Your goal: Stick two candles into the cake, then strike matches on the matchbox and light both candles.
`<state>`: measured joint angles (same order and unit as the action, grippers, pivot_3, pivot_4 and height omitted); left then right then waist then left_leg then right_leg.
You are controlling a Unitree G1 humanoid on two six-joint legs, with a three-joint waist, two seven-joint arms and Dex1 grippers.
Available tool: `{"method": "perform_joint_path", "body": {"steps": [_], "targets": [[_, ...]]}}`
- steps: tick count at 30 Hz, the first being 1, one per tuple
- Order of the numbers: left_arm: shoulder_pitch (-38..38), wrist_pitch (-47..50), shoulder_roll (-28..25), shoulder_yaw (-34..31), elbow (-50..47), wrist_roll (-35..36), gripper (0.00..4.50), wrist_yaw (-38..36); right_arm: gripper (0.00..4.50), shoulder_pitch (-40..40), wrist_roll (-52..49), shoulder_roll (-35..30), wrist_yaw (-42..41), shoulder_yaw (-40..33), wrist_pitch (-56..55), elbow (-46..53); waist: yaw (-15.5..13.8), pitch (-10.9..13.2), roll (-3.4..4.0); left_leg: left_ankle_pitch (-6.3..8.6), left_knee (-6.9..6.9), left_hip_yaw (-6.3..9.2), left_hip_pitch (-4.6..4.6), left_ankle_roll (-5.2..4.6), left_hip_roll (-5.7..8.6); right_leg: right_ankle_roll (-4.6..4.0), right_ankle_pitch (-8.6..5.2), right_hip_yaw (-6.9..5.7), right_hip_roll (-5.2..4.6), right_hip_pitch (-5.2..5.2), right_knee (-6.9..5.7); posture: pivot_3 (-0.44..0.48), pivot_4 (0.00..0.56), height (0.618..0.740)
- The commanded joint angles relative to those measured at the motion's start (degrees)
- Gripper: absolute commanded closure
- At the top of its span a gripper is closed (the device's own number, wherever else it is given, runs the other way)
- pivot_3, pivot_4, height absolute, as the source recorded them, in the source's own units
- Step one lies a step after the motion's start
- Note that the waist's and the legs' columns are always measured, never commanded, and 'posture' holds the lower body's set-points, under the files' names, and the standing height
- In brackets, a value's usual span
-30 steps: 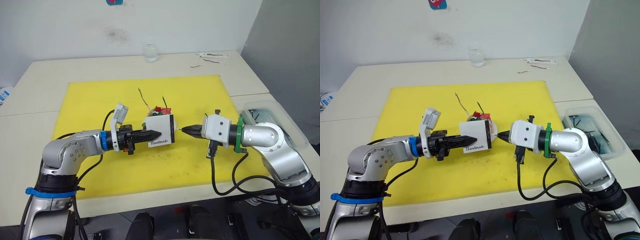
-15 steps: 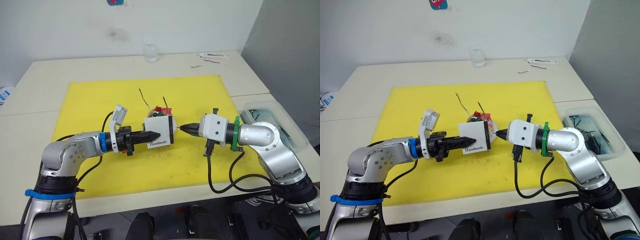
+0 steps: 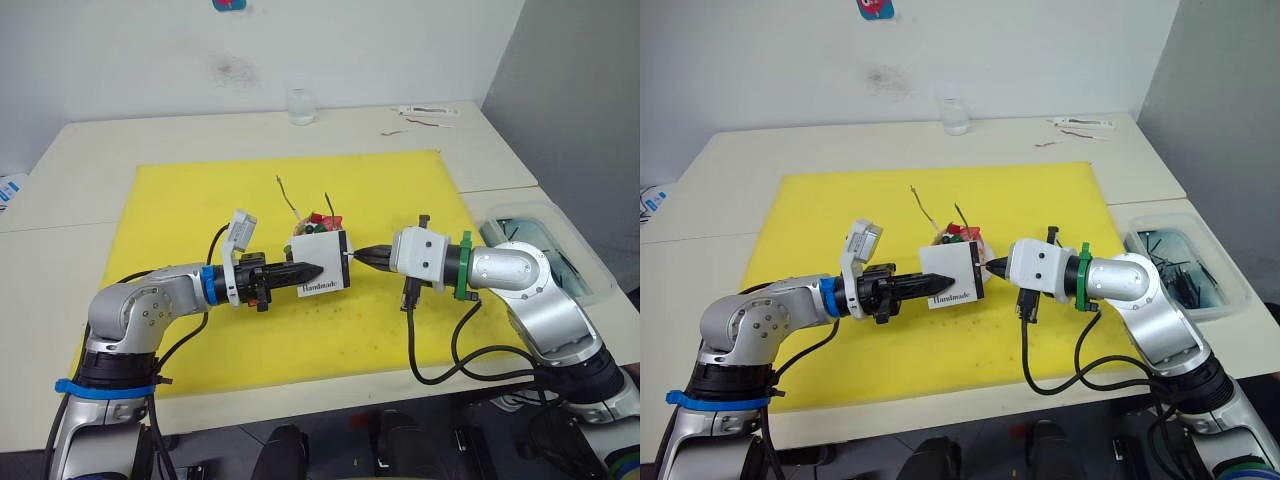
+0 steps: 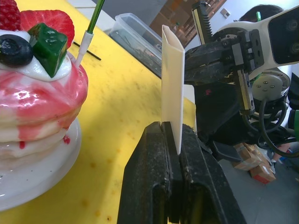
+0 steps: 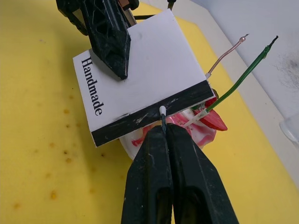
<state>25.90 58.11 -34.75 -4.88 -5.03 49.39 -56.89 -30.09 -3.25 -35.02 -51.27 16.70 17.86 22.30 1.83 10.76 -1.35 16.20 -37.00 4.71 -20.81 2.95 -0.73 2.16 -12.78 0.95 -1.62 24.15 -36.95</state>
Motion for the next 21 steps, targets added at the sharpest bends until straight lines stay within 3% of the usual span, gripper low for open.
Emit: {"method": "perform_joint_path", "body": {"steps": [1, 6, 9, 13, 17, 21], "targets": [[0.5, -0.1, 0.3, -1.2, -1.5, 1.7, 4.50, -0.3, 4.48, -1.6, 1.9, -0.4, -0.2, 0.9, -0.4, 1.3, 0.0, 0.0, 0.00, 0.00, 0.00, 0.00, 0.00, 0.00, 0.00, 0.00, 0.00, 0.00, 0.00, 0.00, 0.00, 0.000, 0.150, 0.740], [1.0, 0.4, 1.3, -1.9, -1.5, 2.8, 4.50, 0.1, 4.48, -2.2, 5.8, -2.3, -2.8, 4.7, -1.3, 0.1, 0.0, 0.0, 0.00, 0.00, 0.00, 0.01, 0.00, 0.00, 0.00, 0.00, 0.00, -0.01, 0.00, 0.00, 0.00, 0.000, 0.150, 0.740], [2.9, 2.7, 3.5, -5.4, -0.4, 6.8, 4.50, 2.2, 4.48, -1.3, 5.0, -8.2, -11.8, 7.7, -1.9, 2.6, -0.1, 0.0, -0.01, 0.00, -0.01, 0.00, 0.00, 0.00, 0.01, 0.00, 0.00, -0.01, -0.01, -0.01, 0.01, 0.000, 0.150, 0.740], [5.7, 6.0, 5.6, -9.6, 1.6, 12.2, 4.50, 6.2, 4.48, -0.9, -4.8, -11.9, -17.3, 2.5, 6.1, 8.2, -0.2, 0.0, -0.06, 0.00, -0.04, 0.06, -0.05, 0.00, 0.03, 0.01, 0.00, -0.06, -0.03, -0.03, 0.04, 0.000, 0.150, 0.740], [3.7, 7.2, 4.3, -9.1, -0.3, 12.3, 4.50, 6.8, 4.48, -2.3, -6.4, -12.5, -15.3, -2.1, 8.1, 7.0, 0.4, 0.0, -0.04, 0.00, -0.04, 0.00, 0.08, 0.00, 0.03, 0.03, 0.01, 0.02, -0.03, -0.07, 0.00, 0.000, 0.150, 0.740], [1.6, 5.5, 2.1, -5.5, -2.3, 8.4, 4.50, 5.7, 4.48, -4.4, -5.0, -8.7, -9.9, -4.2, 7.2, 5.0, 0.3, 0.0, -0.05, 0.00, -0.03, 0.07, 0.08, 0.00, 0.01, 0.01, 0.02, -0.04, 0.01, -0.06, -0.06, 0.000, 0.150, 0.740]]}}
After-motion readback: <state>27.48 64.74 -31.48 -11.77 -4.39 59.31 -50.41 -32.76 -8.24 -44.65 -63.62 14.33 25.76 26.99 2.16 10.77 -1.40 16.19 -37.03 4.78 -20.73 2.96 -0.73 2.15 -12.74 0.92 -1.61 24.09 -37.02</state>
